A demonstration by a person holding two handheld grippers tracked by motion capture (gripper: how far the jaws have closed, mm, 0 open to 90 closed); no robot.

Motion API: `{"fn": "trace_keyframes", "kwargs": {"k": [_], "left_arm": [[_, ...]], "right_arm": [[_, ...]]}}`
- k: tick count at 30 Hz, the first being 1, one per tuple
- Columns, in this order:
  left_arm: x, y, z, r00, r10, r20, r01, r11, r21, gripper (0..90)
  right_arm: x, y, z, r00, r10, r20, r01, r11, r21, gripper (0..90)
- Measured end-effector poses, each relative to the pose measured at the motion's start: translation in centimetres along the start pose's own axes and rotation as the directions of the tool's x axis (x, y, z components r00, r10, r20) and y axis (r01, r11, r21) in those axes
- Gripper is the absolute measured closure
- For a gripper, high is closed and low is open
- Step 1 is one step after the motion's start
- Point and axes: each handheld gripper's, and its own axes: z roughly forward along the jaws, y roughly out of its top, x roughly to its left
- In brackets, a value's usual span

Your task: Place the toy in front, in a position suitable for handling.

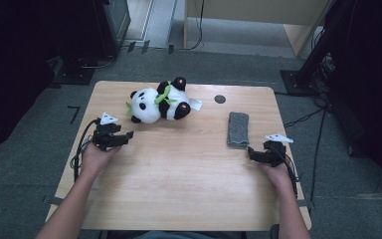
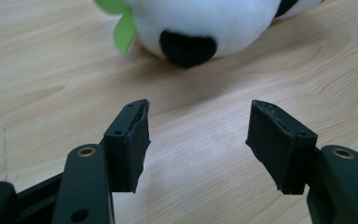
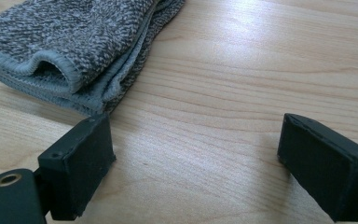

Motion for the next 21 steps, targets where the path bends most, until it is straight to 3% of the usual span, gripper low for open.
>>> {"fn": "trace_keyframes", "kwargs": {"k": [5,8,15,21], "left_arm": [[-0.8,1.8,0.2,0.9998,0.012,0.018,-0.013,0.9999,0.010,38.8],[-0.9,2.9,0.2,0.9993,-0.006,0.037,0.005,0.9997,0.025,42.9],[-0.7,5.1,0.3,0.9979,-0.020,0.062,0.019,0.9998,0.010,39.1],[-0.8,7.2,0.2,0.9974,-0.001,0.072,0.001,1.0000,-0.001,38.8]], "right_arm": [[-0.1,0.0,0.1,0.9994,0.022,0.026,-0.023,1.000,0.015,3.5],[-0.1,0.0,0.1,0.9993,0.024,0.027,-0.025,1.000,0.015,3.4],[-0.1,0.0,0.1,0.9993,0.024,0.027,-0.024,1.000,0.015,3.4],[0.0,0.0,0.1,0.9991,0.029,0.032,-0.029,0.999,0.016,3.3]]}}
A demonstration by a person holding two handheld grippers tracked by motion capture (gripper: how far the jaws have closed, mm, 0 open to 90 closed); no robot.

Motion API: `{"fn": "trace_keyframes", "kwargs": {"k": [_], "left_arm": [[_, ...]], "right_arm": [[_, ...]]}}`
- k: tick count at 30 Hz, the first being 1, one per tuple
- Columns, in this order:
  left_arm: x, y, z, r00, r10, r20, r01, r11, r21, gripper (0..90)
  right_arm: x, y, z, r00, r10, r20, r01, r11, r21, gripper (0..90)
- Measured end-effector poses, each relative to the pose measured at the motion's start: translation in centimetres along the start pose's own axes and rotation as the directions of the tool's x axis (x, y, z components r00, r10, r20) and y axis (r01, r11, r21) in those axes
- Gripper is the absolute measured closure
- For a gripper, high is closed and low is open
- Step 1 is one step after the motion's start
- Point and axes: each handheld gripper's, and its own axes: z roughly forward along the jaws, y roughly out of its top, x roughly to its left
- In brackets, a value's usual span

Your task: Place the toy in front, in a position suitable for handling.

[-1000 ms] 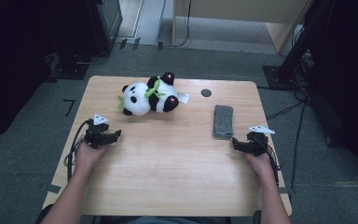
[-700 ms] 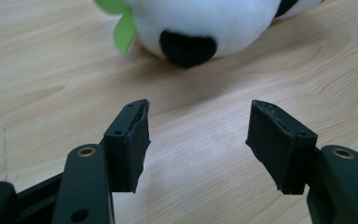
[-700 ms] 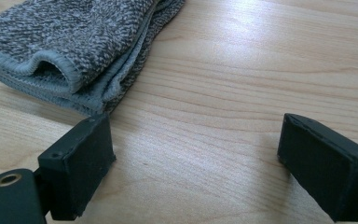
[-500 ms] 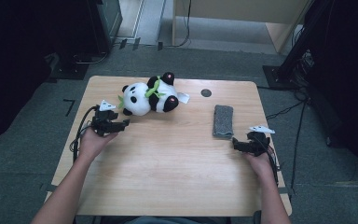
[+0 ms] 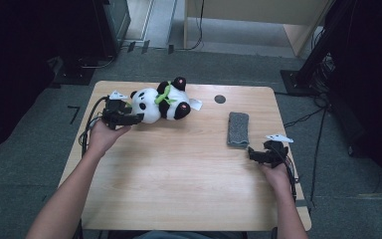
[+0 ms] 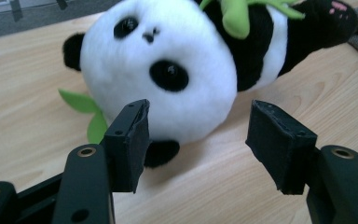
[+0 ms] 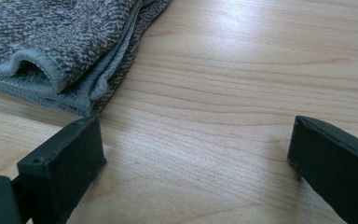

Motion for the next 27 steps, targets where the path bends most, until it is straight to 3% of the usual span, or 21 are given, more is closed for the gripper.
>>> {"fn": "trace_keyframes", "kwargs": {"k": [2,6,15,19,27], "left_arm": [[-0.2,1.3,0.1,0.9998,0.020,-0.001,-0.020,0.9998,-0.003,38.6],[-0.4,2.9,0.3,0.9997,0.016,0.016,-0.016,0.9998,-0.010,38.4],[-1.0,5.5,1.7,0.9991,0.040,0.017,-0.040,0.9991,0.009,39.0],[-0.7,7.2,1.7,0.9983,0.000,0.059,0.001,0.9998,-0.019,41.0],[-1.0,9.2,3.8,0.9985,0.017,0.052,-0.017,0.9998,0.007,39.3]], "right_arm": [[0.0,0.0,0.0,1.0000,0.003,0.003,-0.003,1.000,0.000,3.2],[0.1,0.0,0.0,1.0000,0.006,0.006,-0.006,1.000,0.000,3.1],[0.1,0.0,0.0,1.0000,0.007,0.007,-0.007,1.000,0.000,3.1],[0.1,0.0,0.0,0.9999,0.007,0.007,-0.007,1.000,0.001,3.1],[0.1,0.0,0.0,0.9999,0.009,0.006,-0.009,1.000,0.001,3.0]]}}
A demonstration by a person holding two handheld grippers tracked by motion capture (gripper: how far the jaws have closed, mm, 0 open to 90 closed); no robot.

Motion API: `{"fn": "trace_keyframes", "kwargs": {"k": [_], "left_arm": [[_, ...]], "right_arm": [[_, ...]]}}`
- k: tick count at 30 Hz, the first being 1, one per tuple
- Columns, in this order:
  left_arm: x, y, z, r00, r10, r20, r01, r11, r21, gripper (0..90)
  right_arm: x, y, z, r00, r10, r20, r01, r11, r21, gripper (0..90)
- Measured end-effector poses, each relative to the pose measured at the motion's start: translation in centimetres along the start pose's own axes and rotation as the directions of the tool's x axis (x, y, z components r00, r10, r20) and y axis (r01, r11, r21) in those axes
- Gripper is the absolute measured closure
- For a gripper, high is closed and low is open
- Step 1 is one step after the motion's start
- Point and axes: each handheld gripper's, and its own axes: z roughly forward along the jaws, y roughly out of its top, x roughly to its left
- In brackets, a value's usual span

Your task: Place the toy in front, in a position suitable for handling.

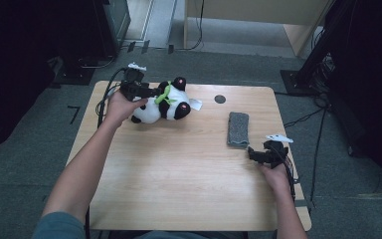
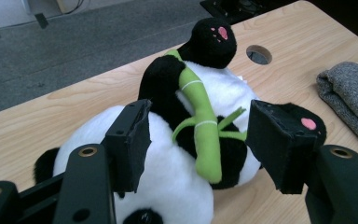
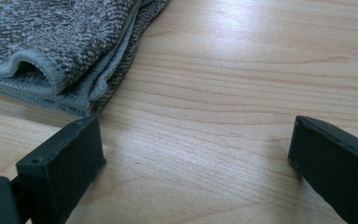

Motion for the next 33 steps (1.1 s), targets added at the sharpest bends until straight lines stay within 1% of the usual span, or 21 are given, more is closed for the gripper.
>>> {"fn": "trace_keyframes", "kwargs": {"k": [1,2,4,6,9,11,14,15,16,18,21,22,23,25,26,27,28,29,31,32,33], "left_arm": [[0.0,0.0,0.0,1.0000,0.000,0.000,0.000,1.0000,0.000,39.4],[-0.2,0.2,0.8,0.9999,0.010,-0.004,-0.010,0.9999,0.011,39.5],[-0.3,0.3,1.2,0.9999,0.015,-0.009,-0.014,0.9997,0.021,39.4],[-0.7,0.6,2.3,0.9995,0.027,-0.015,-0.026,0.9990,0.035,39.4],[-0.9,0.8,3.2,0.9998,0.017,-0.010,-0.016,0.9989,0.044,39.4],[-1.0,0.7,3.8,0.9996,0.019,-0.020,-0.018,0.9989,0.043,38.9],[-0.9,0.5,4.6,0.9998,-0.001,-0.019,0.002,0.9986,0.053,39.0],[-0.9,0.5,4.6,0.9998,-0.001,-0.019,0.002,0.9986,0.053,39.0],[-0.8,0.3,5.2,0.9997,-0.010,-0.023,0.012,0.9978,0.065,39.2],[-0.7,0.0,5.8,0.9997,-0.016,-0.018,0.017,0.9967,0.079,39.9],[-0.8,-0.2,6.4,0.9998,-0.014,-0.013,0.015,0.9961,0.087,40.3],[-0.9,-0.3,6.6,0.9997,-0.005,-0.023,0.007,0.9964,0.084,40.3],[-1.1,-0.3,6.8,0.9988,0.004,-0.049,0.000,0.9970,0.077,41.6],[-1.2,-0.3,6.8,0.9986,-0.003,-0.054,0.007,0.9967,0.081,46.5],[-1.2,-0.4,6.8,0.9987,-0.014,-0.049,0.018,0.9961,0.086,51.7],[-1.2,-0.4,6.8,0.9987,-0.014,-0.049,0.018,0.9961,0.086,56.3],[-1.3,-0.5,6.7,0.9985,-0.017,-0.051,0.020,0.9971,0.073,56.3],[-1.2,-0.8,6.6,0.9982,-0.031,-0.051,0.034,0.9980,0.053,66.1],[-1.0,-1.0,6.4,0.9971,-0.068,-0.034,0.069,0.9966,0.045,72.5],[-1.0,-1.0,6.4,0.9971,-0.068,-0.034,0.069,0.9966,0.045,74.1],[-0.8,-1.0,6.2,0.9960,-0.084,-0.028,0.085,0.9953,0.045,75.4]], "right_arm": [[0.0,0.0,0.0,1.0000,0.000,0.000,0.000,1.000,0.000,3.0],[0.0,0.0,0.0,1.0000,0.000,0.000,0.000,1.000,0.000,3.1],[0.0,0.0,0.0,1.0000,0.000,0.000,0.000,1.000,0.000,3.1],[0.0,0.0,0.0,1.0000,0.001,-0.001,-0.001,1.000,0.000,3.0],[0.0,0.0,0.0,1.0000,0.000,-0.002,0.000,1.000,0.000,3.0],[0.0,0.0,0.1,1.0000,-0.002,-0.003,0.002,1.000,-0.001,3.1],[0.0,0.1,0.1,1.0000,-0.003,-0.005,0.003,1.000,-0.001,3.1],[0.0,0.1,0.1,1.0000,-0.004,-0.005,0.004,1.000,-0.002,3.2],[0.0,0.0,0.1,1.0000,-0.004,-0.005,0.004,1.000,-0.002,3.1],[0.0,0.0,0.1,1.0000,-0.006,-0.006,0.006,1.000,-0.002,3.2],[0.0,0.0,0.1,0.9999,-0.008,-0.006,0.008,1.000,-0.001,3.2],[0.0,0.0,0.1,0.9999,-0.008,-0.006,0.008,1.000,-0.001,3.2],[0.0,0.0,0.1,1.0000,-0.008,-0.006,0.008,1.000,-0.001,3.2],[0.0,0.0,0.1,0.9999,-0.008,-0.006,0.008,1.000,-0.001,3.2],[0.0,0.0,0.1,0.9999,-0.008,-0.006,0.008,1.000,-0.001,3.2],[0.0,0.0,0.1,0.9999,-0.008,-0.006,0.008,1.000,-0.001,3.2],[0.0,0.0,0.1,0.9999,-0.008,-0.006,0.008,1.000,-0.001,3.2],[0.0,0.0,0.1,1.0000,-0.008,-0.006,0.008,1.000,-0.001,3.2],[0.0,0.0,0.1,0.9999,-0.008,-0.006,0.008,1.000,-0.001,3.2],[0.0,0.0,0.1,0.9999,-0.008,-0.006,0.008,1.000,-0.001,3.2],[0.0,0.0,0.1,0.9999,-0.008,-0.006,0.008,1.000,-0.001,3.3]]}}
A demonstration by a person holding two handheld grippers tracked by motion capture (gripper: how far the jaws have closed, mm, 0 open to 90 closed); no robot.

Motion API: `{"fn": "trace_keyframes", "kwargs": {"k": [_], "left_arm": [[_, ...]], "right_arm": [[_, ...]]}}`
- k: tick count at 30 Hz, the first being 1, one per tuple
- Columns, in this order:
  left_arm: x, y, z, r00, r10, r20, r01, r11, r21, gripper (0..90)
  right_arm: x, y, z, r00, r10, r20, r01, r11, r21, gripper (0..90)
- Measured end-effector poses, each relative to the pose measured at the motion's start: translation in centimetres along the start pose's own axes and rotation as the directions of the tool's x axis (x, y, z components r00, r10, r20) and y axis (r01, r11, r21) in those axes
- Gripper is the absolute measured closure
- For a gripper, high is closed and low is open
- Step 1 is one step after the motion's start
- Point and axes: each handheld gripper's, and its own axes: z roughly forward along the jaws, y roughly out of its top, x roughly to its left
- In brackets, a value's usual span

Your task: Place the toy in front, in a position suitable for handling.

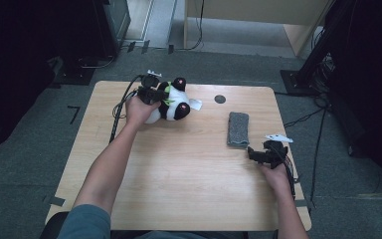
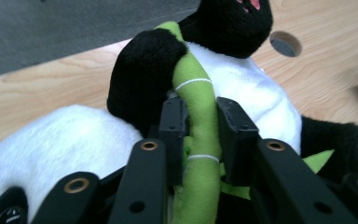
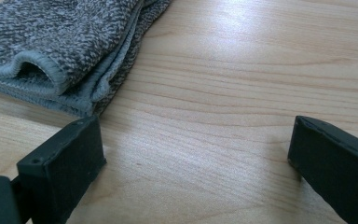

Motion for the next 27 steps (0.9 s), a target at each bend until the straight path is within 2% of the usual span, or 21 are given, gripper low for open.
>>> {"fn": "trace_keyframes", "kwargs": {"k": [3,7,8,9,10,13,14,15,19,22,24,27], "left_arm": [[-0.4,0.3,-0.8,0.9985,0.042,-0.034,-0.042,0.9991,0.007,76.8],[-0.6,0.3,-1.5,0.9982,0.052,-0.031,-0.052,0.9985,0.019,77.2],[-0.9,0.4,-2.1,0.9964,0.066,-0.052,-0.065,0.9977,0.019,77.3],[-0.9,0.4,-2.1,0.9964,0.066,-0.052,-0.065,0.9977,0.019,77.4],[-1.3,0.4,-2.8,0.9961,0.069,-0.055,-0.069,0.9976,0.003,77.4],[-1.6,0.3,-3.6,0.9971,0.063,-0.043,-0.064,0.9979,-0.015,77.5],[-1.9,0.1,-4.5,0.9982,0.055,-0.024,-0.056,0.9981,-0.026,77.5],[-1.9,0.1,-4.5,0.9982,0.055,-0.024,-0.056,0.9981,-0.026,77.5],[-3.0,-0.6,-6.3,0.9977,0.067,-0.006,-0.067,0.9976,-0.014,77.5],[-4.1,-1.5,-7.7,0.9974,0.069,-0.021,-0.070,0.9973,-0.021,77.4],[-4.9,-2.0,-8.5,0.9951,0.092,-0.034,-0.093,0.9956,-0.013,77.4],[-5.8,-3.0,-9.6,0.9950,0.100,-0.011,-0.100,0.9950,-0.004,77.4]], "right_arm": [[0.0,0.0,0.0,1.0000,0.001,0.000,-0.001,1.000,0.000,3.3],[0.0,0.0,0.0,1.0000,0.001,0.000,-0.001,1.000,0.000,3.3],[0.0,0.0,0.0,1.0000,0.002,-0.001,-0.002,1.000,0.000,3.3],[0.0,0.0,0.0,1.0000,0.002,-0.001,-0.002,1.000,0.000,3.3],[0.0,0.0,0.0,1.0000,0.002,-0.001,-0.002,1.000,0.001,3.3],[0.0,0.0,0.0,1.0000,0.002,-0.001,-0.002,1.000,0.001,3.3],[0.0,0.0,0.0,1.0000,0.002,-0.001,-0.002,1.000,0.001,3.3],[0.0,0.0,0.0,1.0000,0.002,-0.001,-0.002,1.000,0.001,3.3],[0.0,0.0,0.0,1.0000,0.003,-0.001,-0.003,1.000,0.000,3.3],[0.0,0.0,0.0,1.0000,0.004,-0.001,-0.004,1.000,0.000,3.4],[0.0,0.0,0.0,1.0000,0.004,0.000,-0.004,1.000,-0.001,3.4],[0.0,0.0,0.0,1.0000,0.005,0.000,-0.005,1.000,0.000,3.4]]}}
